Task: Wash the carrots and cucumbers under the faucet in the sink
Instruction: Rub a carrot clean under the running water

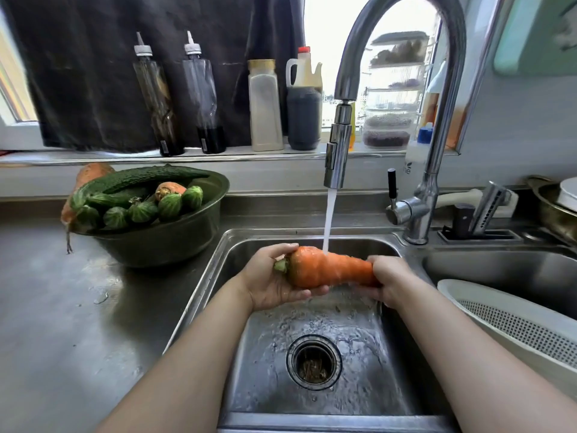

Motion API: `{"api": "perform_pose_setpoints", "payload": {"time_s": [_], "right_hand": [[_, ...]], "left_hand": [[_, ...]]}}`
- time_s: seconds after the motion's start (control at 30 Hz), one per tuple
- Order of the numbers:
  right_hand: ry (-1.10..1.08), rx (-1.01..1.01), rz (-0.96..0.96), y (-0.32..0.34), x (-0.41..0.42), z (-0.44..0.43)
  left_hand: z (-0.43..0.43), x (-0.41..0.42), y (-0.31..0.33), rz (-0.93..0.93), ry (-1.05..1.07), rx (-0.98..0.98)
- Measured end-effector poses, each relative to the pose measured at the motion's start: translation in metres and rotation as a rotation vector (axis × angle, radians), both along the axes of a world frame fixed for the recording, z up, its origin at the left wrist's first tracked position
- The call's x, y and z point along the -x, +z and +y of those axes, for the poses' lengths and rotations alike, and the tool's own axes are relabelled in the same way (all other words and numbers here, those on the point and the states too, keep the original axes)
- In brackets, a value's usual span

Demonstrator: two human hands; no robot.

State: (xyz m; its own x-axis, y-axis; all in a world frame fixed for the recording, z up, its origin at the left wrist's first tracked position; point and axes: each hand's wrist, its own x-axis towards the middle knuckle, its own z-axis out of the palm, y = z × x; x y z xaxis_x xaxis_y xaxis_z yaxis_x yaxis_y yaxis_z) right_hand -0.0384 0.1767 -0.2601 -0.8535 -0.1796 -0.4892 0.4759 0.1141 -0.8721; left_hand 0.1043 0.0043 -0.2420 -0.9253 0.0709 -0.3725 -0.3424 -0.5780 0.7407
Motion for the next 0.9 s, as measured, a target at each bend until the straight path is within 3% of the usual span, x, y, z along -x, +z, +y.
{"api": "perform_pose_setpoints", "payload": {"time_s": [0.1, 0.13, 0.23, 0.3, 0.47, 0.53, 0.67, 0.77, 0.9], "right_hand": [[0.204, -0.469, 0.260, -0.012, -0.001, 0.002], [0.281, -0.531, 0.338, -0.011, -0.005, 0.001], [0.415, -0.420, 0.401, -0.012, -0.015, -0.004], [0.441, -0.208, 0.286, -0.013, -0.016, -0.005], [0.565, -0.044, 0.079, -0.012, -0.028, -0.001], [0.610, -0.005, 0.048, -0.009, -0.033, -0.001], [0.673, 0.029, 0.002, -0.004, -0.041, 0.001], [0.592, 0.129, -0.035, -0.003, -0.048, -0.004], [0.484, 0.196, 0.027, -0.005, -0.052, -0.011]], "left_hand": [[0.019, 0.008, -0.003, 0.028, 0.010, 0.162], [0.026, 0.011, -0.004, 0.033, 0.005, 0.195], [0.038, 0.016, -0.006, 0.054, 0.037, 0.223], [0.039, 0.018, -0.005, 0.090, 0.037, 0.264], [0.038, 0.017, -0.010, 0.061, 0.088, 0.649], [0.037, 0.018, -0.013, 0.131, 0.158, 0.714], [0.049, 0.020, -0.013, 0.259, 0.330, 0.579], [0.063, 0.026, -0.013, 0.176, 0.504, 0.398], [0.064, 0.026, -0.008, 0.169, 0.490, 0.336]]}}
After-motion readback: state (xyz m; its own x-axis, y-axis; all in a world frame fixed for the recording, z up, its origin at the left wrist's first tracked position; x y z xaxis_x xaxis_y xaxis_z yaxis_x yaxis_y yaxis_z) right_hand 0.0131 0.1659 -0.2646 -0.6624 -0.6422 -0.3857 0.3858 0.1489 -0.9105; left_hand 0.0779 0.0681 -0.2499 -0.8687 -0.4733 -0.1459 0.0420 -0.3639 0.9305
